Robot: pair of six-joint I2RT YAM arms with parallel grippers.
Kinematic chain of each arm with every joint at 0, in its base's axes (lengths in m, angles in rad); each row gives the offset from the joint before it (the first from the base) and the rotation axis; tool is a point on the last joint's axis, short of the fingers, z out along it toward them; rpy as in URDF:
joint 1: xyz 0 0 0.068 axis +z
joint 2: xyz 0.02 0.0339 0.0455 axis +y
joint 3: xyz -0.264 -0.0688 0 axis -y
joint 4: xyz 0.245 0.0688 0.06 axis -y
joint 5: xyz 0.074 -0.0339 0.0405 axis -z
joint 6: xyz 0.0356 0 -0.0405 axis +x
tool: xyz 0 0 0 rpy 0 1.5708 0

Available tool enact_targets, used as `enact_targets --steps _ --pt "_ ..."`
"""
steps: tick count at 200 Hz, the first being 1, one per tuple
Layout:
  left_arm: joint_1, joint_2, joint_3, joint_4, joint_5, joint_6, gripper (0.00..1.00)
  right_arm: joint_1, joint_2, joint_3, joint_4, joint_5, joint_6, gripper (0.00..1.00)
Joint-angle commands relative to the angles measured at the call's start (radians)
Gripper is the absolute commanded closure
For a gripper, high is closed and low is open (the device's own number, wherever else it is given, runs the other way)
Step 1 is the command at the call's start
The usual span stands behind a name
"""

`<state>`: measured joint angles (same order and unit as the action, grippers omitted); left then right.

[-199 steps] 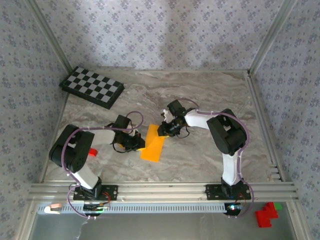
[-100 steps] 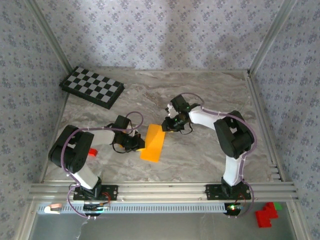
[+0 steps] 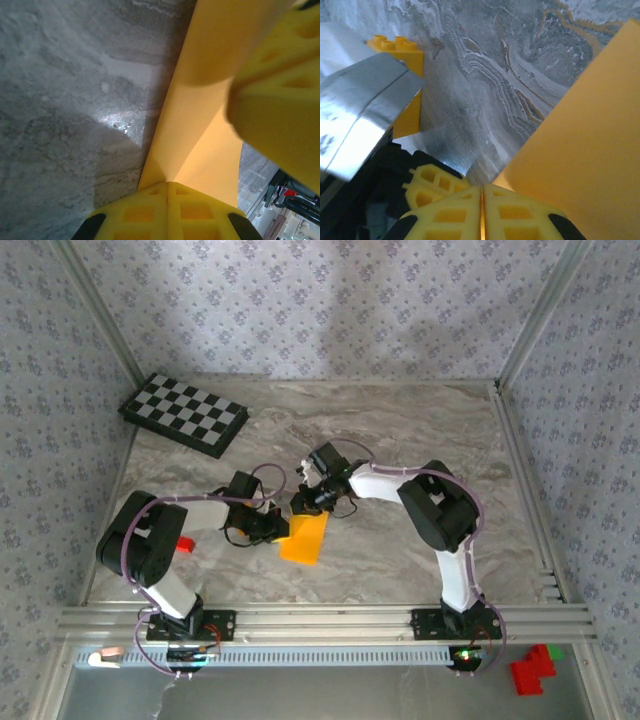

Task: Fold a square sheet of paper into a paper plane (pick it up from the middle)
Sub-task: First fold in half a square sheet of paper at the center of the table.

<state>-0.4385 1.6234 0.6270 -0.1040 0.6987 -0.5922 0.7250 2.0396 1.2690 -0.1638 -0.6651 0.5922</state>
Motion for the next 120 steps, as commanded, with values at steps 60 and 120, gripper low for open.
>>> enact_targets --steps 60,120 --pt "0.004 0.019 -0.039 -0.127 -0.097 0.018 1.0 -0.001 0.09 0.035 0.029 -0.014 0.076 0.91" --pt "0.003 0.042 -0.054 -0.137 -0.131 0.022 1.0 -0.055 0.112 0.038 0.007 0.013 0.054 0.91"
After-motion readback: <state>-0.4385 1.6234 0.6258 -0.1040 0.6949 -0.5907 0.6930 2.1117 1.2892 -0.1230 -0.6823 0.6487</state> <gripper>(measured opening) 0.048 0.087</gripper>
